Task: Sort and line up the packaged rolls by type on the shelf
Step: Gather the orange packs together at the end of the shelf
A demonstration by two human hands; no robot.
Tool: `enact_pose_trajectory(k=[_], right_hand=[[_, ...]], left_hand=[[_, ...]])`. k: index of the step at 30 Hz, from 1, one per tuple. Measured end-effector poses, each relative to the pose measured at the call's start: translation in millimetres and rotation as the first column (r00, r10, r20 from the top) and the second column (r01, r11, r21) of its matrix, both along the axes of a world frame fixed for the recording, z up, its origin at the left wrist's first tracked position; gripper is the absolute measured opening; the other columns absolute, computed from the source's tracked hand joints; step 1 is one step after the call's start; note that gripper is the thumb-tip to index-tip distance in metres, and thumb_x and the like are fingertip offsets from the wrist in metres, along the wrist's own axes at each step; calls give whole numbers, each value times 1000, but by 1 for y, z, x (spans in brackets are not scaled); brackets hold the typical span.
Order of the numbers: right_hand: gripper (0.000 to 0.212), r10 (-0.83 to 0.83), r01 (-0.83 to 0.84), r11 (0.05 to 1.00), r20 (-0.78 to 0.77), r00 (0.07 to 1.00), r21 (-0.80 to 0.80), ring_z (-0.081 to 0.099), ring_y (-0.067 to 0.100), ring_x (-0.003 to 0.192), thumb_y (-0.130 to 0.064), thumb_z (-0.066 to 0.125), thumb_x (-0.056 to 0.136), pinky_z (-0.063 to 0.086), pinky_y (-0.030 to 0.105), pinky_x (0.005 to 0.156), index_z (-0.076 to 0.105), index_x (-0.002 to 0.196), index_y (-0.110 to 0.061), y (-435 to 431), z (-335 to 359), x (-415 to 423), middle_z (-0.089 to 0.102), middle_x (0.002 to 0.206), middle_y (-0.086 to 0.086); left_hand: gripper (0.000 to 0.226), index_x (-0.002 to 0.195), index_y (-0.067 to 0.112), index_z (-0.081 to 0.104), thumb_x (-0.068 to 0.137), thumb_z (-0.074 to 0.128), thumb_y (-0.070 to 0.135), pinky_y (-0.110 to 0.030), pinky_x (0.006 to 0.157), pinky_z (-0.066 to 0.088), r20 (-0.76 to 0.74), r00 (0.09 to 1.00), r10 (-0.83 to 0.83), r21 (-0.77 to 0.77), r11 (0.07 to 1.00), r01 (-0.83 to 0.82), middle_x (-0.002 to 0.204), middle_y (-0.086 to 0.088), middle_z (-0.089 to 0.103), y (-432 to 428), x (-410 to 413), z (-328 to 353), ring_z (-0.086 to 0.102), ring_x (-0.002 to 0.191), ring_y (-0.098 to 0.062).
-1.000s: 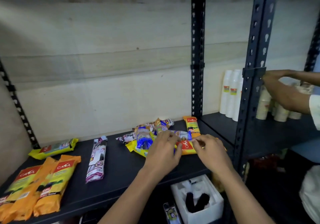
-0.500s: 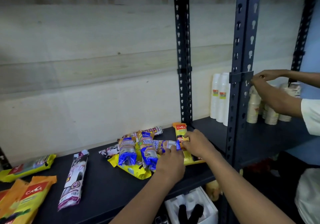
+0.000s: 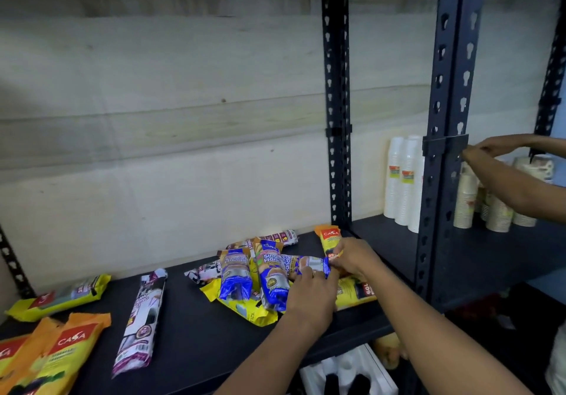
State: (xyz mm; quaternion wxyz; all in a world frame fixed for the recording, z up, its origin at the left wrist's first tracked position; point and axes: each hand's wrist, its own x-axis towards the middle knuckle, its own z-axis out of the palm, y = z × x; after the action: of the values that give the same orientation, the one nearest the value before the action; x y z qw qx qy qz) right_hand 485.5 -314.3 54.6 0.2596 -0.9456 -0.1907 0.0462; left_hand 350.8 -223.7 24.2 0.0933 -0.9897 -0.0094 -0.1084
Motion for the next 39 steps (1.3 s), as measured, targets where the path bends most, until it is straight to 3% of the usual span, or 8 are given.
enact_pose_trajectory(k=[4,6,10,18,22,26,29,39], right_hand=[[26,-56,55,998,43,998,30,66,26,106,-24,70,90,54,36,92,74,110,-8,-13,13,-1,70,116,11],[25,-80,71,990,77,994,120,65,26,106,-25,70,90,52,36,92,75,111,-11,-23,20,-5,69,118,10],[26,-83,38,942,122,989,332,62,15,94,-27,72,91,48,27,78,71,116,-23,-42,44,-21,68,123,5],[28,-16,-77,836,163,986,544,61,16,103,-34,70,93,48,33,80,69,121,-32,-50,93,-68,65,129,-1],[27,124,-191,747,149,981,637,63,11,106,-31,73,91,49,31,85,70,118,-36,-33,104,-99,65,122,-6],[23,278,-285,665,125,952,690,73,11,88,-30,76,88,57,43,89,73,107,-41,-6,97,-132,76,103,-8],[22,378,-325,646,81,922,691,74,7,85,-28,76,88,59,42,87,74,107,-40,22,87,-163,76,101,-9],[46,602,-453,630,-29,798,631,63,3,107,-37,74,89,57,27,89,61,133,-38,126,30,-253,66,127,-8]], left_hand=[[59,117,13,62,65,83,32,-41,76,53,92,993,-75,41,997,72,93,-9,70,-7,-11,7,63,92,-33],[54,103,19,68,53,85,34,-39,71,54,161,980,-121,88,990,108,84,-3,68,-10,-13,7,62,81,-28],[53,120,16,62,70,79,23,-42,79,52,318,928,-196,7,979,205,104,-7,62,-10,-17,17,55,92,-30],[65,139,17,52,80,77,26,-40,87,51,465,856,-227,0,967,257,118,-5,59,32,-88,69,56,103,-28],[67,143,20,47,82,75,20,-39,87,49,423,879,-221,13,971,238,121,-6,57,81,-139,84,52,104,-28],[78,154,22,25,87,63,6,-41,99,44,244,957,-157,-92,979,184,135,-6,42,143,-190,84,41,120,-26],[92,154,31,18,82,63,-3,-42,95,48,176,980,-89,-58,993,100,135,2,34,186,-229,79,40,123,-23],[63,133,39,45,86,63,2,-19,106,35,83,990,116,-206,974,-97,136,14,35,280,-328,80,38,128,-4]])
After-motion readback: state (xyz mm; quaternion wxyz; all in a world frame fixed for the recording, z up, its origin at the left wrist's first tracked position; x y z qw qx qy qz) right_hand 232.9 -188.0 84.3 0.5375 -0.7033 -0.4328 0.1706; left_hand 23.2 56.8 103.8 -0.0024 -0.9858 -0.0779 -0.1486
